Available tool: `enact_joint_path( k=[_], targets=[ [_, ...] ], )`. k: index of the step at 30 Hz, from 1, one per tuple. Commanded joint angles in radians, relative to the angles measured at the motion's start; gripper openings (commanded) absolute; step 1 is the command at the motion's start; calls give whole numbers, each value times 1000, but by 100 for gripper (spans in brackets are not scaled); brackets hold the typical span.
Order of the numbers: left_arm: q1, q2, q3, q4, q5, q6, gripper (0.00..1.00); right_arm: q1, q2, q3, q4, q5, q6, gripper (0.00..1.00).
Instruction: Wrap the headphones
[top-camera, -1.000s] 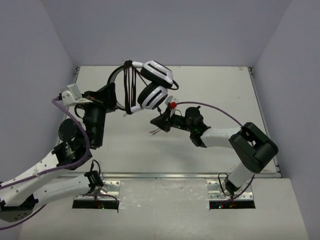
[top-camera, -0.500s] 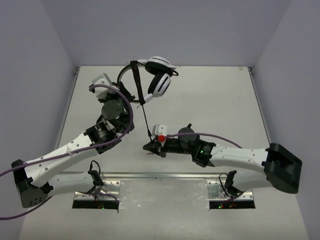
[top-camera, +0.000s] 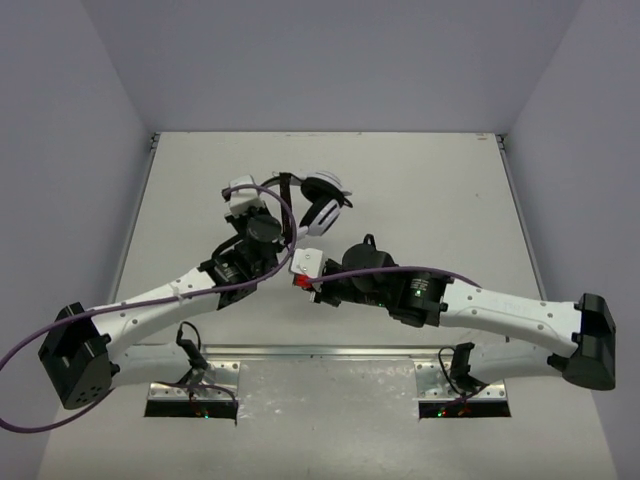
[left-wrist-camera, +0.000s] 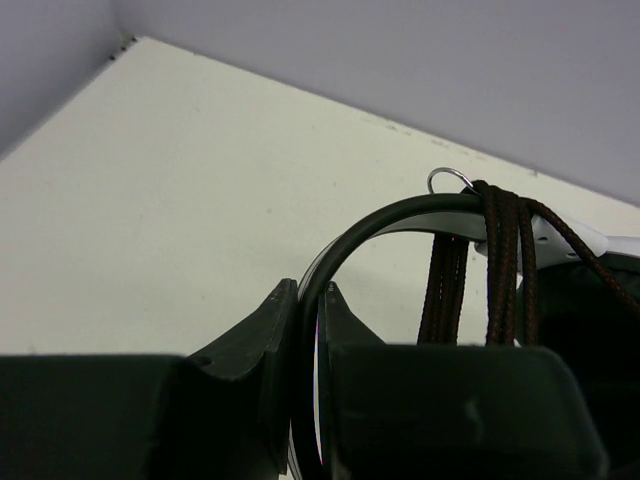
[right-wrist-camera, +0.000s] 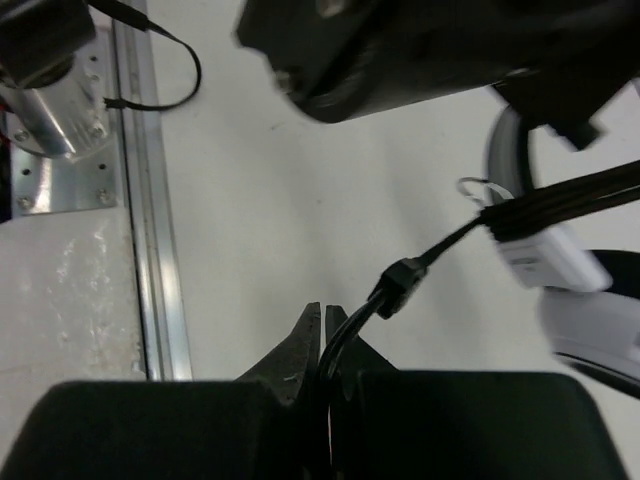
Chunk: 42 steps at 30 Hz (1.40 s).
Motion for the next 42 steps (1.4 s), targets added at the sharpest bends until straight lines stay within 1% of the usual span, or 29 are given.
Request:
enact_joint_path(
  k=[1, 3, 6, 8, 9, 11, 12, 13, 14, 15, 16, 17, 18, 19, 20, 21, 22, 23, 24, 25, 27, 28, 31, 32, 34, 36, 37, 38, 42],
  targets=[
    [31, -86, -153, 233, 101, -26, 0, 29, 4, 134, -231, 100, -131, 1],
    [23, -132, -250, 317, 186, 5, 0, 27, 6, 171, -267, 160, -186, 1],
    [11, -163, -318, 307, 225, 25, 0, 27, 43, 277, -394, 274, -252, 2],
    [0, -200, -361, 328, 254, 37, 0, 27, 69, 352, -439, 338, -309, 2],
    [-15, -212, -397, 341, 268, 45, 0, 27, 78, 366, -445, 410, -333, 2],
    [-34, -235, -425, 351, 290, 65, 0, 27, 103, 404, -448, 475, -404, 2],
    [-49, -249, -444, 356, 306, 86, 0, 27, 112, 418, -446, 531, -422, 4],
    [-55, -251, -448, 356, 317, 92, 0, 27, 122, 429, -433, 553, -463, 5],
    [-60, -252, -450, 348, 360, 102, 0, 27, 126, 426, -407, 577, -496, 6],
    [-64, -251, -456, 344, 374, 114, 0, 27, 126, 414, -364, 625, -531, 10],
    [-72, -249, -461, 344, 389, 123, 0, 29, 129, 404, -280, 643, -609, 13],
    [-87, -240, -462, 330, 403, 129, 0, 27, 132, 388, -243, 659, -649, 14],
    [-93, -237, -458, 319, 409, 132, 0, 27, 135, 377, -204, 667, -684, 14],
    [-101, -235, -459, 316, 418, 137, 0, 24, 141, 346, -108, 688, -776, 14],
    [-118, -235, -462, 313, 422, 138, 0, 26, 146, 331, -59, 697, -831, 13],
    [-126, -235, -461, 309, 428, 146, 0, 23, 152, 316, -14, 702, -881, 10],
    [-132, -240, -459, 305, 432, 148, 0, 7, 159, 308, 71, 705, -954, 6],
    [-144, -255, -459, 298, 431, 149, 0, -6, 176, 315, 83, 699, -962, 3],
    [-149, -264, -461, 293, 434, 148, 0, -40, 184, 332, 46, 687, -923, 1],
    [-156, -295, -465, 284, 443, 139, 0, -56, 196, 367, 2, 650, -892, 1],
    [-162, -332, -470, 270, 454, 132, 0, -104, 193, 378, -63, 605, -835, 1],
    [-169, -368, -471, 250, 471, 126, 0, -123, 189, 368, -67, 561, -789, 1],
    [-182, -443, -476, 218, 500, 122, 0, -201, 164, 351, -74, 495, -700, 1],
    [-182, -464, -479, 210, 526, 123, 0, -221, 155, 348, -74, 439, -679, 1],
    [-184, -516, -484, 191, 575, 125, 0, -263, 130, 344, -63, 391, -625, 2],
    [-184, -551, -485, 177, 619, 138, 0, -313, 120, 366, -87, 300, -555, 2],
    [-184, -559, -482, 172, 632, 138, 0, -329, 116, 369, -95, 264, -533, 2],
    [-184, -567, -482, 169, 649, 142, 0, -350, 113, 371, -98, 195, -510, 2],
    [-184, -606, -471, 163, 718, 138, 0, -447, 119, 384, -135, 34, -423, 2]
  ],
)
